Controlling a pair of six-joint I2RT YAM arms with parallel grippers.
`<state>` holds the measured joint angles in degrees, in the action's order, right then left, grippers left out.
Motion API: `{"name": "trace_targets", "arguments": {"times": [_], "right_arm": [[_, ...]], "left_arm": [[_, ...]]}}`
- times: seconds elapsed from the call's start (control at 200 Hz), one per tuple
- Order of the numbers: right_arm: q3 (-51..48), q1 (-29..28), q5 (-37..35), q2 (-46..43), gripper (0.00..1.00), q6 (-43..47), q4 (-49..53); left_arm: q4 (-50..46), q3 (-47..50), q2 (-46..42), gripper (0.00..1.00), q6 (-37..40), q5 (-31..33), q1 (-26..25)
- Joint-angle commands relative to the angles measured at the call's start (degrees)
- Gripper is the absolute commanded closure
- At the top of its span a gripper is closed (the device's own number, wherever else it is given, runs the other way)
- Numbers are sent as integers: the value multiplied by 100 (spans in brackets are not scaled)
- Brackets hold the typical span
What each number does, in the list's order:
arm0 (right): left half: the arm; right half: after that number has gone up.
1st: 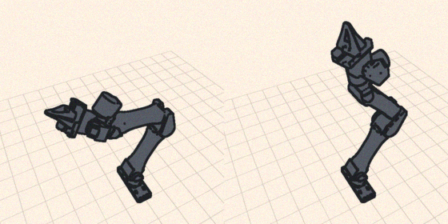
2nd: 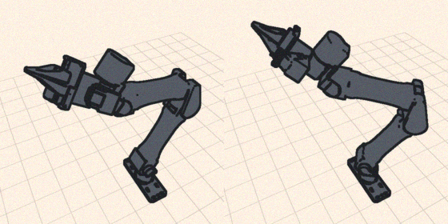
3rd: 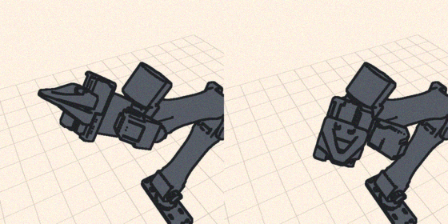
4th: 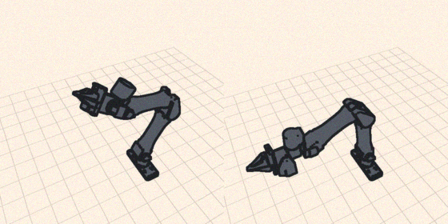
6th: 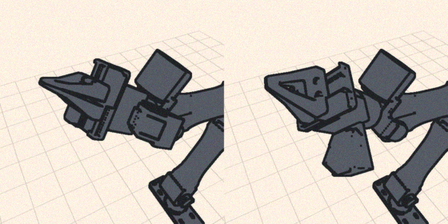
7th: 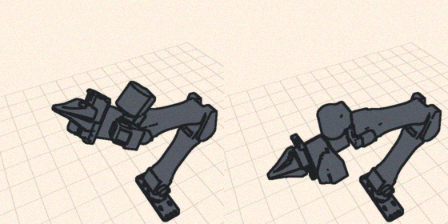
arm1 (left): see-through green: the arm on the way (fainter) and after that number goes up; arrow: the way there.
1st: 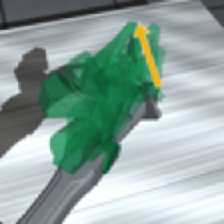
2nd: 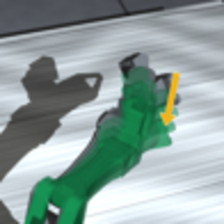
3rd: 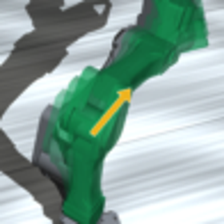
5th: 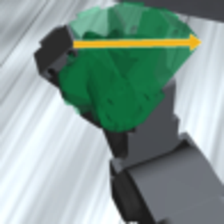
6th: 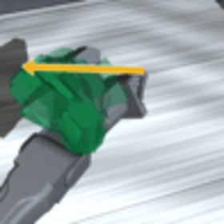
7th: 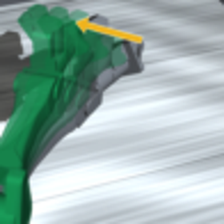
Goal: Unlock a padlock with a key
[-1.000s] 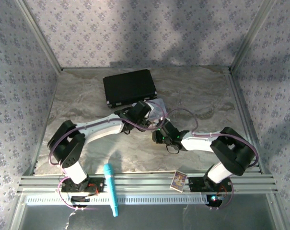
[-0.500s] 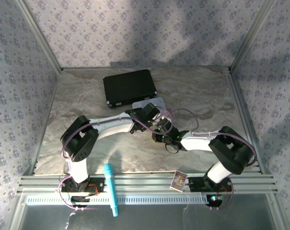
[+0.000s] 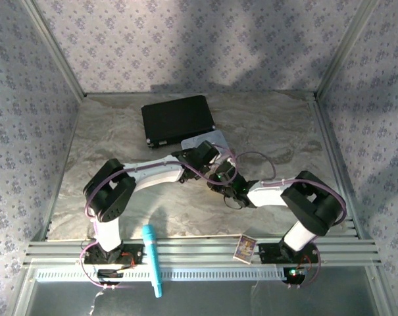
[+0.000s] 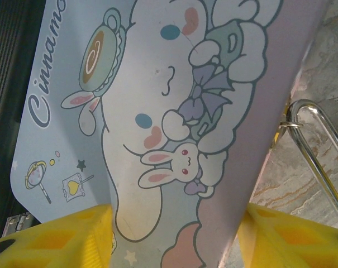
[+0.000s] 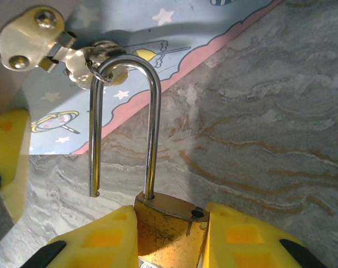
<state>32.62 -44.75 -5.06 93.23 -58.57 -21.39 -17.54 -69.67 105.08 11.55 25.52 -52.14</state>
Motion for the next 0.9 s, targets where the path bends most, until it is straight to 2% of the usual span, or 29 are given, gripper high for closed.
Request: {"name": "trace_targets", "arguments": {"times": [0.0,0.12,0.56,0.895], "right_arm": [[113,148,70,748,86,-470,-747],[159,255,102,829,86,-601,-995],[392,474,-25,856,87,-638,-1094],[305,702,46,1297,88,-1184,-1886]], "left_arm": [[-427,357,180,42,66,-644,43],[-385,494,108,45,115,-843,55],[-347,672,166,46,161,-1286,60],[-366,709,239,46,180,-1397,89]]}}
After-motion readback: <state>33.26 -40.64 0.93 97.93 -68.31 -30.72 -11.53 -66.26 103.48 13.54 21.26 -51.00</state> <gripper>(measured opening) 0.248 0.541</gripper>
